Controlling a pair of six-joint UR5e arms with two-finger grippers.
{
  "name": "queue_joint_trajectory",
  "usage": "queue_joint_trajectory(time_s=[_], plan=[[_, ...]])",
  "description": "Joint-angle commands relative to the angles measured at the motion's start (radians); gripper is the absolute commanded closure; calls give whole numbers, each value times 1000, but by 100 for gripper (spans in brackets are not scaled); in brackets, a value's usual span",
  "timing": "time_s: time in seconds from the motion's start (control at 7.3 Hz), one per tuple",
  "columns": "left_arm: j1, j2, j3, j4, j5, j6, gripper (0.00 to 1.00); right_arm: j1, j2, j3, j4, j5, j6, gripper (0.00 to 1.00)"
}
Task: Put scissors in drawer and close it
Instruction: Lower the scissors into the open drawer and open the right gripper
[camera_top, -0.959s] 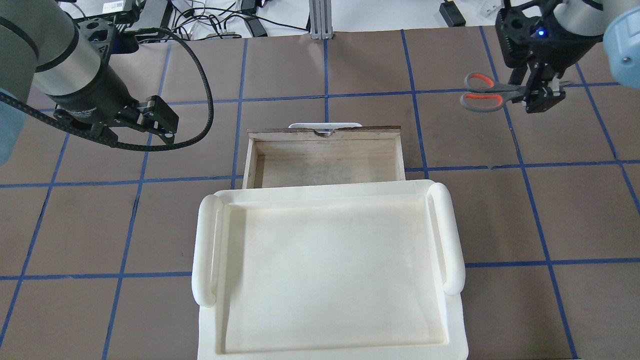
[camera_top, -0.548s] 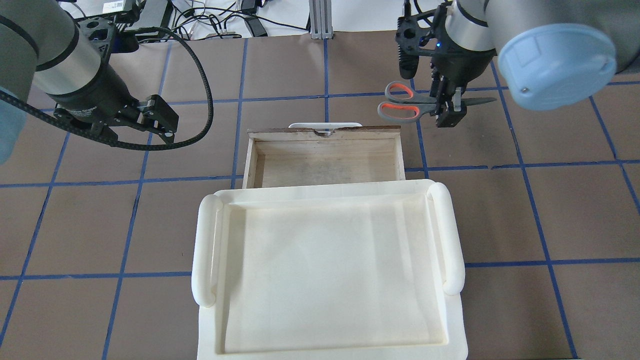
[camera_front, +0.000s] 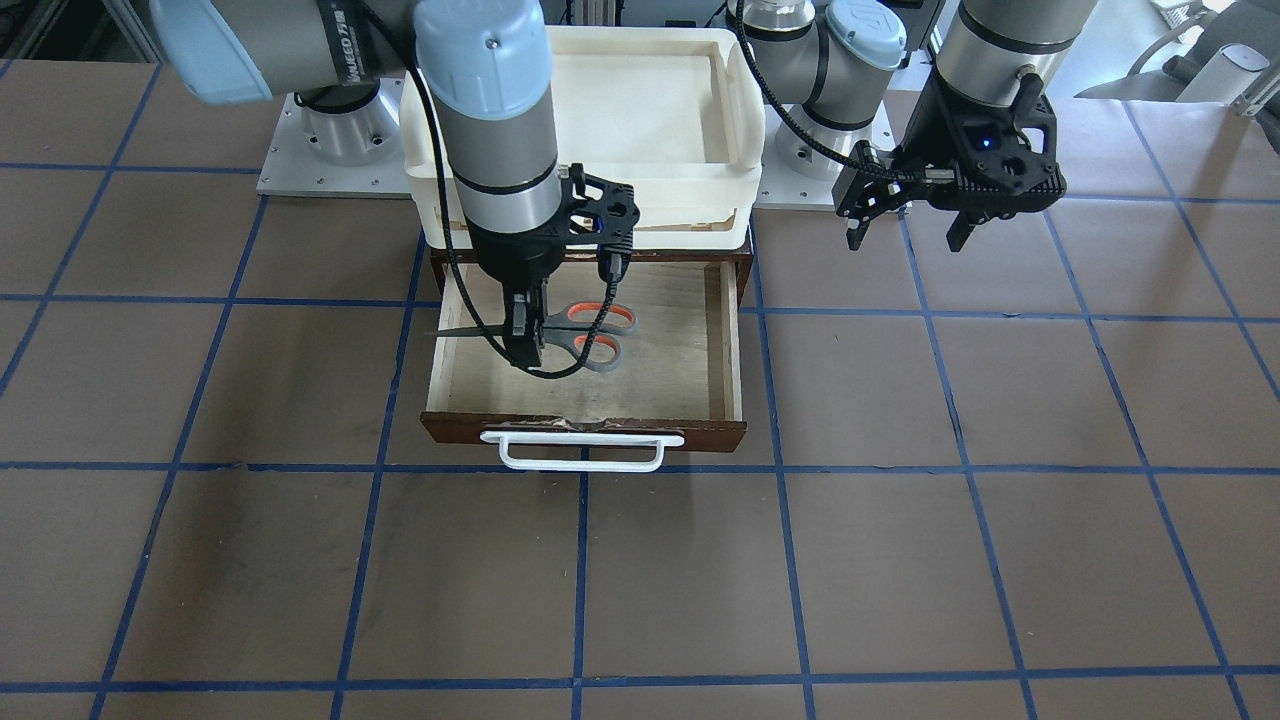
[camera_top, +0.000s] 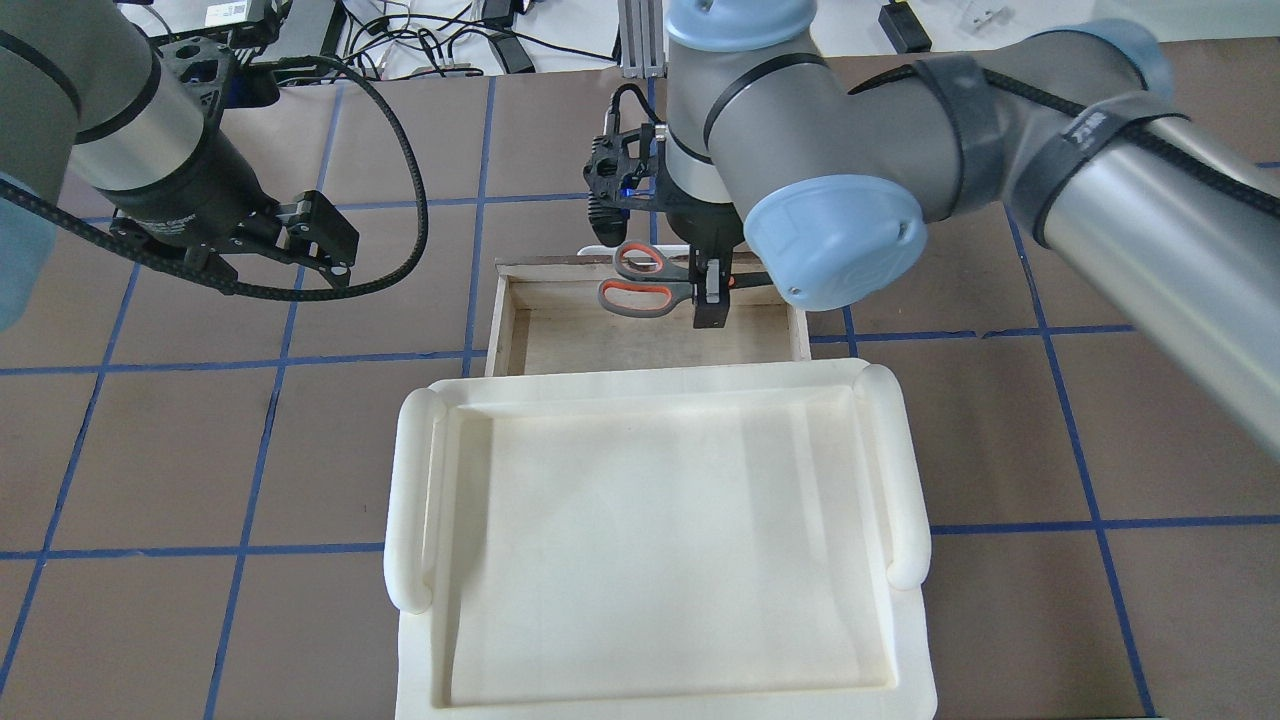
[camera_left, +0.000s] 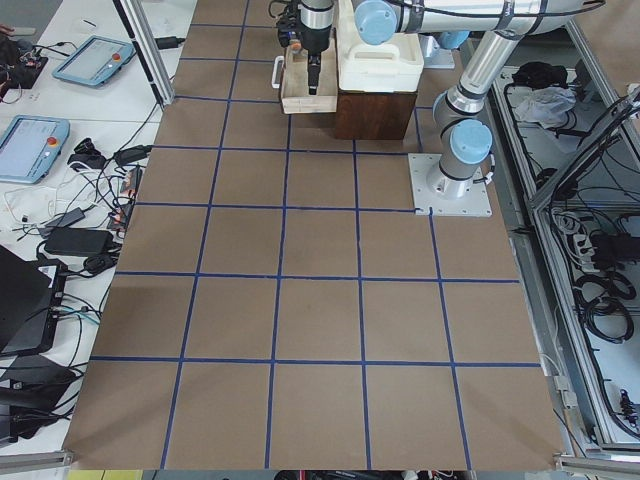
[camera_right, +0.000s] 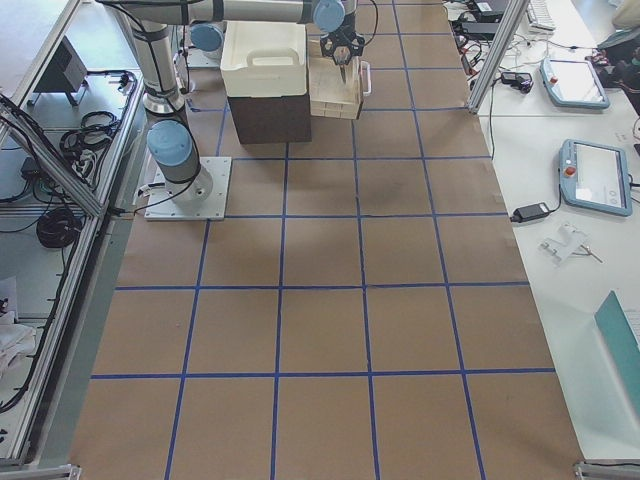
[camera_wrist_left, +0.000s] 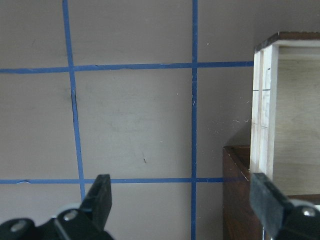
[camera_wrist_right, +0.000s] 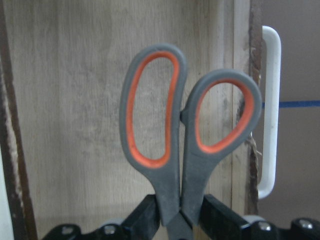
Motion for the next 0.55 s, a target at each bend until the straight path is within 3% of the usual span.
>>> queue_joint_trajectory(time_s=[0.0,0.41], plan=[[0,-1,0,0,0,0,0,52,69,0,-39,2,27,100],[0,-6,-2,-2,2,0,0,56,101,0,-43,5,13,100]])
